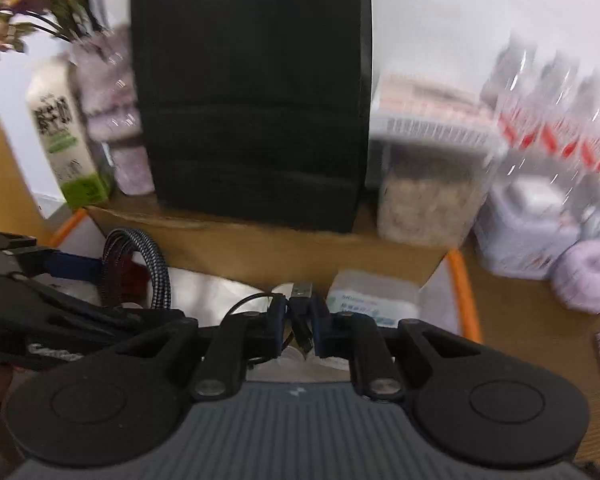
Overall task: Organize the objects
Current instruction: 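Lift the black cable and carry it into the cardboard box with both tools, then release the cable in the box and withdraw both tools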
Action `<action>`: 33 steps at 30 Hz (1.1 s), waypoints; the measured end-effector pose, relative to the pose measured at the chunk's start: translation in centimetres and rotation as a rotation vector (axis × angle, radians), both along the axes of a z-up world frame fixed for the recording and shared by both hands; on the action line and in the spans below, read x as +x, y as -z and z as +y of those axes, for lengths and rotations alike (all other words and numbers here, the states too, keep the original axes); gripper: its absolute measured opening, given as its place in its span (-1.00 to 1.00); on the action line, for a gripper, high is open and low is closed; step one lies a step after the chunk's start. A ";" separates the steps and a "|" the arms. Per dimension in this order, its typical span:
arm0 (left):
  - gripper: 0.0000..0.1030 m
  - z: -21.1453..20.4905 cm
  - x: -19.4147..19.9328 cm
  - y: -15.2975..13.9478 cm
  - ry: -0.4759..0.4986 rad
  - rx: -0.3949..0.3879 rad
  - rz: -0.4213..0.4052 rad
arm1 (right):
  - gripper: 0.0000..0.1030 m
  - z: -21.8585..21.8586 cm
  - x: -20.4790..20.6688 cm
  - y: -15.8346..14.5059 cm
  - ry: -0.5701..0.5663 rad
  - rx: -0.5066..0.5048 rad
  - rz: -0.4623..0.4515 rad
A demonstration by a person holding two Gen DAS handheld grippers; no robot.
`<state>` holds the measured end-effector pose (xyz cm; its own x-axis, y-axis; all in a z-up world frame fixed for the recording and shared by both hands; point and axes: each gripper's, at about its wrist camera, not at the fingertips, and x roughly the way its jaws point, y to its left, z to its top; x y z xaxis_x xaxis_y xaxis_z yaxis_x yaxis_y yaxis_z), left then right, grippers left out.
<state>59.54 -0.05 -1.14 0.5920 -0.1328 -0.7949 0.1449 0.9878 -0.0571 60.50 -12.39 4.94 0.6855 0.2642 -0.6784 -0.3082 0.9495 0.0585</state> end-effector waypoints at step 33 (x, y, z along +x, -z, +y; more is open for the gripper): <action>0.98 -2.6 -49.8 -1.1 0.031 -0.023 -0.355 | 0.99 -9.4 -47.5 -2.7 -0.062 0.013 -0.098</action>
<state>9.70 -2.67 -0.01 0.8262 -0.1709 -0.5368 0.1900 0.9816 -0.0200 13.00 -21.83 7.65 0.7305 0.3165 -0.6051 -0.3715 0.9277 0.0369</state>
